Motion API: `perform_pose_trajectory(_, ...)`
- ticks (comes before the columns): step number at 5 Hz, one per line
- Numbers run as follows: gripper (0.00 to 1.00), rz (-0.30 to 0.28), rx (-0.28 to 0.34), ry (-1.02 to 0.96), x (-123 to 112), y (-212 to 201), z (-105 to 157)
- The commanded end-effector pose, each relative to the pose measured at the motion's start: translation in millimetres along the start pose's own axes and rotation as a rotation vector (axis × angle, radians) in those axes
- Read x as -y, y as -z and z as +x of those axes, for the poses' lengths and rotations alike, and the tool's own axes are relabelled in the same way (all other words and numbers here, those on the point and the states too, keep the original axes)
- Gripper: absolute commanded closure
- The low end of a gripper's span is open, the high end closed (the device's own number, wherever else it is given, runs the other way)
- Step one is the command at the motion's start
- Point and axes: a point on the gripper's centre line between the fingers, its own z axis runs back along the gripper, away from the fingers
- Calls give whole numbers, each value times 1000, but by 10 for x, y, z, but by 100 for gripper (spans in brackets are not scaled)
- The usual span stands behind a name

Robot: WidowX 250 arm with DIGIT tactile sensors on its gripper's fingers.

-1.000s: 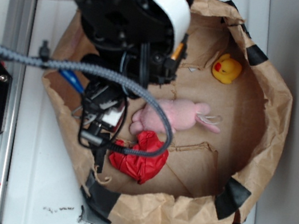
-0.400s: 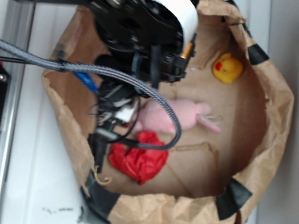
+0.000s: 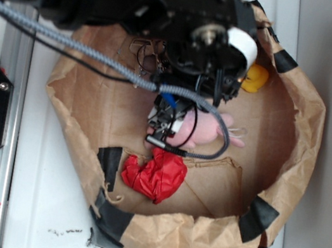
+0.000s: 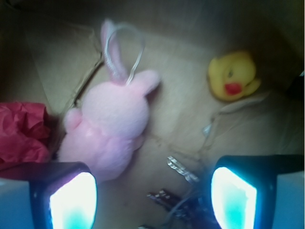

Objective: Grab the silver keys.

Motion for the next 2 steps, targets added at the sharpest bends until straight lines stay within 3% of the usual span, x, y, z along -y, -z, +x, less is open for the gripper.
perform_pose_trajectory(1, 0, 25, 55, 88, 16, -209, -161)
perform_pose_trajectory(2, 0, 33, 60, 59, -241, -71, -25)
